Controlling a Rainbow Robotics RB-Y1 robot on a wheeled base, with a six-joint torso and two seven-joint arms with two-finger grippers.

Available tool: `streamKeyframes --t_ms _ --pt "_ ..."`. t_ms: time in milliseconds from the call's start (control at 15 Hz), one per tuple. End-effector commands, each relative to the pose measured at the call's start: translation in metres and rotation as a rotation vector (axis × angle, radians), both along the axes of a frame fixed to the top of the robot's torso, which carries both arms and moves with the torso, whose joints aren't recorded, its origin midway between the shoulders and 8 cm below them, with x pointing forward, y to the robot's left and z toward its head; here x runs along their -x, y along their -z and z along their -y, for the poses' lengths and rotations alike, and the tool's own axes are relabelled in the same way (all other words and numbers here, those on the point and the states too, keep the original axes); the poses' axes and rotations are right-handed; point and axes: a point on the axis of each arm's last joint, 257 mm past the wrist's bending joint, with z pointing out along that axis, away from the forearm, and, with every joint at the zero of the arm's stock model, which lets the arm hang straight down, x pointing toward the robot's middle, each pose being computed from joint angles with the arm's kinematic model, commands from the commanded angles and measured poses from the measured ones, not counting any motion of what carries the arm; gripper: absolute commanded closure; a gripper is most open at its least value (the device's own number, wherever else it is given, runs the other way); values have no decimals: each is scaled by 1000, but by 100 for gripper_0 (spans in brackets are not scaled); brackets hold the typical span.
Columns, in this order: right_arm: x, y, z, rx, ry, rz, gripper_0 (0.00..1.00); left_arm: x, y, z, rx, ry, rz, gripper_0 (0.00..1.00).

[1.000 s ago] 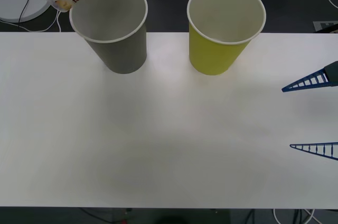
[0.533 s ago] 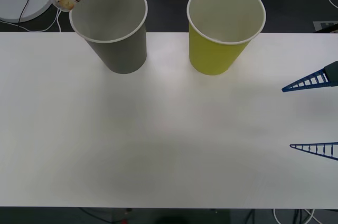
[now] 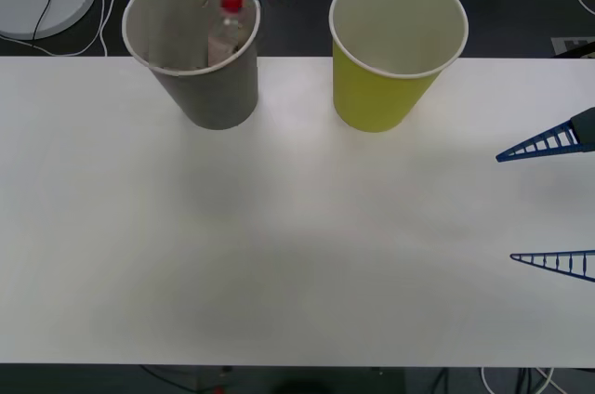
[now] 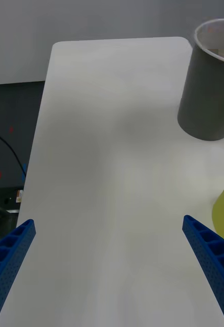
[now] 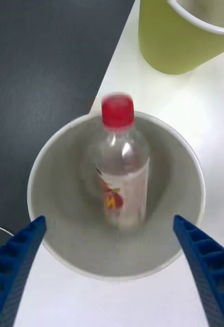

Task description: Put the can into the green bin and the plastic bottle into the gray bin

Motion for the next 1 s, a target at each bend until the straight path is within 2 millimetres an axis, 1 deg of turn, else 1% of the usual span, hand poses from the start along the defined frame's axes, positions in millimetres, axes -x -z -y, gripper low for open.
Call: streamKeyframes --t_ms 67,533,800,933,1000 --pt "0 0 0 0 0 0 0 0 0 0 2 -1 1 0" --pt "0 0 0 0 0 0 0 0 0 0 2 -1 1 0" --pt "0 0 0 0 0 0 0 3 -1 -7 12 8 -9 0" --pt "0 0 0 0 0 0 0 7 -3 -14 6 26 -10 0" --pt "0 0 0 0 0 0 0 10 0 -17 6 36 -16 0"
